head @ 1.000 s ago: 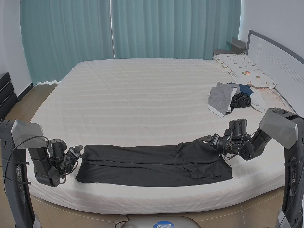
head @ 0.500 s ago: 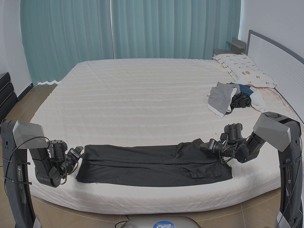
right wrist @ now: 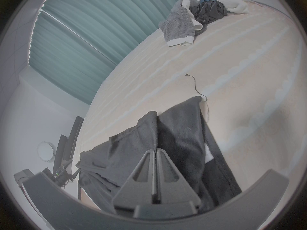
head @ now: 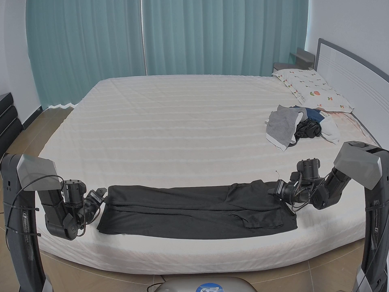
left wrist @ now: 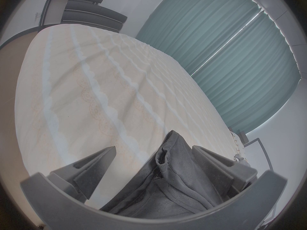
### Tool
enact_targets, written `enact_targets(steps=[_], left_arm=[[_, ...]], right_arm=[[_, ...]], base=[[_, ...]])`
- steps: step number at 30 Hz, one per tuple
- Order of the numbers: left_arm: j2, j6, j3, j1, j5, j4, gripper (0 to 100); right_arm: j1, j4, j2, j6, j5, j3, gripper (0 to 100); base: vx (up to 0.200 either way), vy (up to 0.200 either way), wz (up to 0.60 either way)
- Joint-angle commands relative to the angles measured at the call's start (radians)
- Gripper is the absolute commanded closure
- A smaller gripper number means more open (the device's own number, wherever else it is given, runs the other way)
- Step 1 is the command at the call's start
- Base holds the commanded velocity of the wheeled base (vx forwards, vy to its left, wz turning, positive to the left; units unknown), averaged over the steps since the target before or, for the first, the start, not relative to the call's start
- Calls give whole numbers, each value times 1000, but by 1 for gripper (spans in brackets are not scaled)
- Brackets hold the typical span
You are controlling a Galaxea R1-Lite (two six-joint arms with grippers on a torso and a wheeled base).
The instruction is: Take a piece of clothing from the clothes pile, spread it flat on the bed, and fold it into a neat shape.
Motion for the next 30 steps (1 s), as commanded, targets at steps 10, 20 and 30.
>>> enact_targets(steps=[10,20,30], left_arm=[[4,1,0,0,0,0,0],[-4,1,-2,2,0,-2,0],[-116,9,14,2,-35,20,0]], right_arm=[[-21,5,-58,-64,14,93,100],[-19,5,-49,-61,17,102,0],[-18,-2,-196,203,-6,202,0]], base=[[0,0,0],[0,0,0],[0,0,0]])
